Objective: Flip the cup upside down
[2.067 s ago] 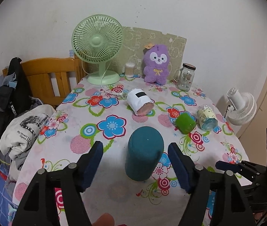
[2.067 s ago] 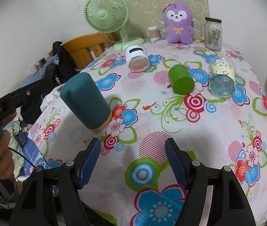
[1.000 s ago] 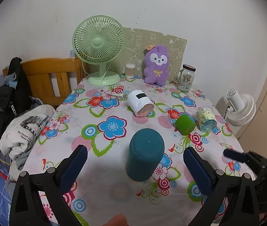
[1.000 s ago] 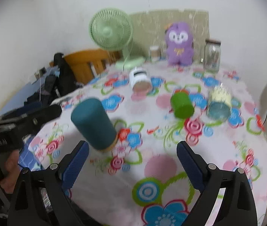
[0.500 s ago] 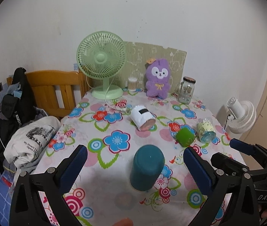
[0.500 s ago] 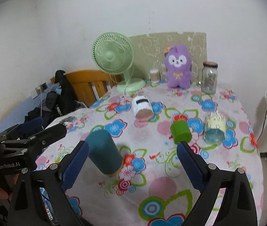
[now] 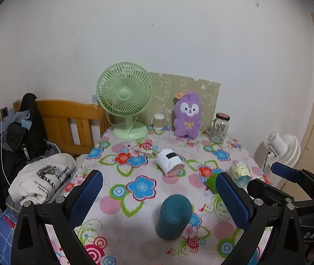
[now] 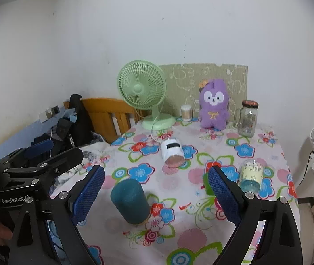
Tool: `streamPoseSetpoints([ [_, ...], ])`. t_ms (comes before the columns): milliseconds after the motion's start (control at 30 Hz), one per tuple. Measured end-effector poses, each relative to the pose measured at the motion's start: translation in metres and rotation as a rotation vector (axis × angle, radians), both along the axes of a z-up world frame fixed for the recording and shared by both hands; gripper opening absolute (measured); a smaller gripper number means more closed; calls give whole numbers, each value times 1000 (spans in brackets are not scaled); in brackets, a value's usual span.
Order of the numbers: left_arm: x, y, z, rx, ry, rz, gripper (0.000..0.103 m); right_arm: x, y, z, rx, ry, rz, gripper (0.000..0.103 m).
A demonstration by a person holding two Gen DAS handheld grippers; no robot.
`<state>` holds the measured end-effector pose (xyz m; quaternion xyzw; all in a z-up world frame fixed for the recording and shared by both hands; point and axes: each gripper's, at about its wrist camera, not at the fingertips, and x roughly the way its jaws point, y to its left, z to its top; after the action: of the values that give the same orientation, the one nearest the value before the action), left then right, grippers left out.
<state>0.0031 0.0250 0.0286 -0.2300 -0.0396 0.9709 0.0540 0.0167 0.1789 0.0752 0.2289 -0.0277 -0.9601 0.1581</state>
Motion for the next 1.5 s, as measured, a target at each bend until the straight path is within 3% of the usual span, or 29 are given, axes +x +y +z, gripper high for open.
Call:
streamPoseSetpoints([
  [567,7,-9,36,16,141,34,103,5,-9,39,-5,119,18,96],
  [767,10,-9,45,6,175,39,103,9,-11,46,-8,158,15,103],
  [1500,6,-11,46,13,169,42,103,7,-17,49,-5,150,20,103],
])
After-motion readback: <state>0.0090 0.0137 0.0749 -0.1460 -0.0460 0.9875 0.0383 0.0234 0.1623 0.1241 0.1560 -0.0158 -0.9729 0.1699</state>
